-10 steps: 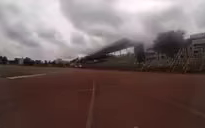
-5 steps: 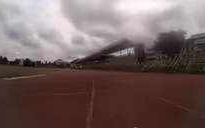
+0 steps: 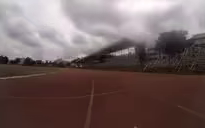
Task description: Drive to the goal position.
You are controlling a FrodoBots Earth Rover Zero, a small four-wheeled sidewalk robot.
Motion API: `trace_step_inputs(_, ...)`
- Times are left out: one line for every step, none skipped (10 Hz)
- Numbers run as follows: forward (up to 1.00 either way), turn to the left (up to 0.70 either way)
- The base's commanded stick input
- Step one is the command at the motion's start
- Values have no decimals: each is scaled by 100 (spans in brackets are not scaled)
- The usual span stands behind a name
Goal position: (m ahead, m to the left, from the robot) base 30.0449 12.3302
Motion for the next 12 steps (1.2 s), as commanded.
trace_step_inputs(70, 0)
trace_step_inputs(70, 0)
trace_step_inputs(70, 0)
trace_step_inputs(70, 0)
trace_step_inputs(70, 0)
trace_step_inputs(70, 0)
trace_step_inputs(70, 0)
trace_step_inputs(70, 0)
trace_step_inputs(70, 0)
trace_step_inputs(70, 0)
trace_step_inputs(70, 0)
trace_step_inputs(70, 0)
